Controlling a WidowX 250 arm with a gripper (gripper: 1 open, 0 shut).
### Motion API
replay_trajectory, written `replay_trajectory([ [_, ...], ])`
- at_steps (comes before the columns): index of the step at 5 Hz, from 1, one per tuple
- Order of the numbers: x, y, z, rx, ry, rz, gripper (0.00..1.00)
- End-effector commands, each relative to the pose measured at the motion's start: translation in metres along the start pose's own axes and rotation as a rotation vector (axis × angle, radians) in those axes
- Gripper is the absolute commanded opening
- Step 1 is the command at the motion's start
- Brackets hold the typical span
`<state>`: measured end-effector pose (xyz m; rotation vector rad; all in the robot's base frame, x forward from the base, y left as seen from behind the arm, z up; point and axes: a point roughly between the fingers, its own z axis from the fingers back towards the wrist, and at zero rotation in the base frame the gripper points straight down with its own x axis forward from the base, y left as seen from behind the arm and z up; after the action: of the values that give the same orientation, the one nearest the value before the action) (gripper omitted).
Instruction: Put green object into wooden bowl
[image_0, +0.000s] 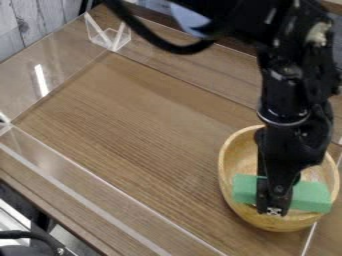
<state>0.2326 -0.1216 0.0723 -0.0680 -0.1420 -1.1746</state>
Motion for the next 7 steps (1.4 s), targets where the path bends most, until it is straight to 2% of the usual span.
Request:
replay_trajectory([
  [1, 0.011, 0.015, 0.021, 0.033, -0.018, -0.014, 1.0],
  [2, 0.011, 0.019, 0.028, 0.029, -0.018, -0.05, 1.0],
  [4, 0.008, 0.026, 0.049, 0.042, -0.001, -0.023, 1.0],
  [6, 0.008, 0.024, 0.025, 0.056, 0.01, 0.037, 1.0],
  [7, 0.005, 0.015, 0.015, 0.061, 0.015, 0.061, 1.0],
])
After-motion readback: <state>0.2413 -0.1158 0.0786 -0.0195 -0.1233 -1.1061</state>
